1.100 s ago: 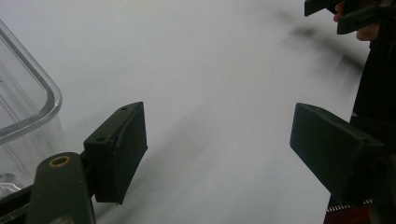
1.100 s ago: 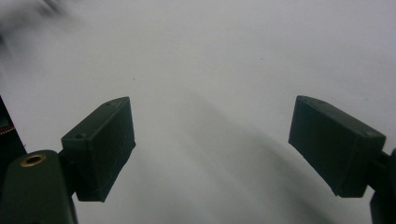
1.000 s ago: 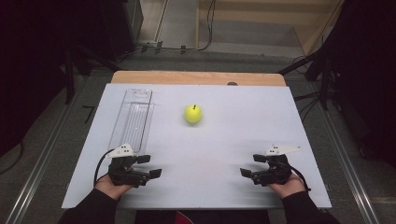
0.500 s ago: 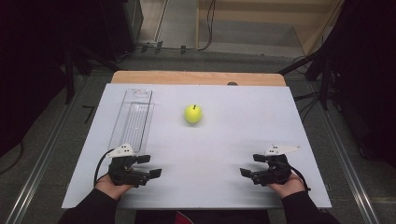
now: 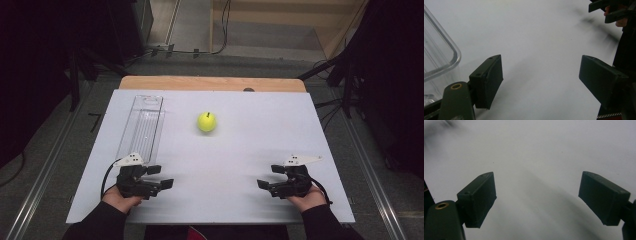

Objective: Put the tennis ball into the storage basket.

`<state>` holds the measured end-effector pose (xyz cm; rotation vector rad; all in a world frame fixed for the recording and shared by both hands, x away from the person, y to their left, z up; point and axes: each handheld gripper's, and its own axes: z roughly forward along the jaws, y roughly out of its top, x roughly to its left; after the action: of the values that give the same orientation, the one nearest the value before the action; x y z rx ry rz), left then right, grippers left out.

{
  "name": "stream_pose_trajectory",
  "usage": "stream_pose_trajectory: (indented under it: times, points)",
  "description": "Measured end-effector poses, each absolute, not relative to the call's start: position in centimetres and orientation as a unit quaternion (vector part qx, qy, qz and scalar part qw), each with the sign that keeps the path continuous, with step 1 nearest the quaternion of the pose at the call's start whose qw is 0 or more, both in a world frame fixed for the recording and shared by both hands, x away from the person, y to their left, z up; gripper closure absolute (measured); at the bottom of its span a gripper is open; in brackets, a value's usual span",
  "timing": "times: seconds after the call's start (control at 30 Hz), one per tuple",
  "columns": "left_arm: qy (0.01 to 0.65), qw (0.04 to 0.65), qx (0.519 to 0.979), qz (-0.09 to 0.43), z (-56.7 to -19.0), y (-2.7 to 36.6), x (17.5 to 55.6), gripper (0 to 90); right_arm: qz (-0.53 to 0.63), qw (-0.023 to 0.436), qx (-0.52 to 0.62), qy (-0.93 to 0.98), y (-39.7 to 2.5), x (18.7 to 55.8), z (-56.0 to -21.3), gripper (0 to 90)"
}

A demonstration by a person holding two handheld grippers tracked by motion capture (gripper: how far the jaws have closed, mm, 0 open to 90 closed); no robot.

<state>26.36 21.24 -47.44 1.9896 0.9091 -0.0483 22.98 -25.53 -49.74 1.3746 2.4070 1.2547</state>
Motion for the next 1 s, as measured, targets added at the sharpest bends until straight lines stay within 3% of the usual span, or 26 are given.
stream_pose_trajectory:
  times: [1.0]
  points:
    - [0.351,0.46,0.815,-0.015,-46.2,17.8,27.1,20.1,0.412,0.049,0.451,0.79,-25.5,22.9,-49.7,13.3]
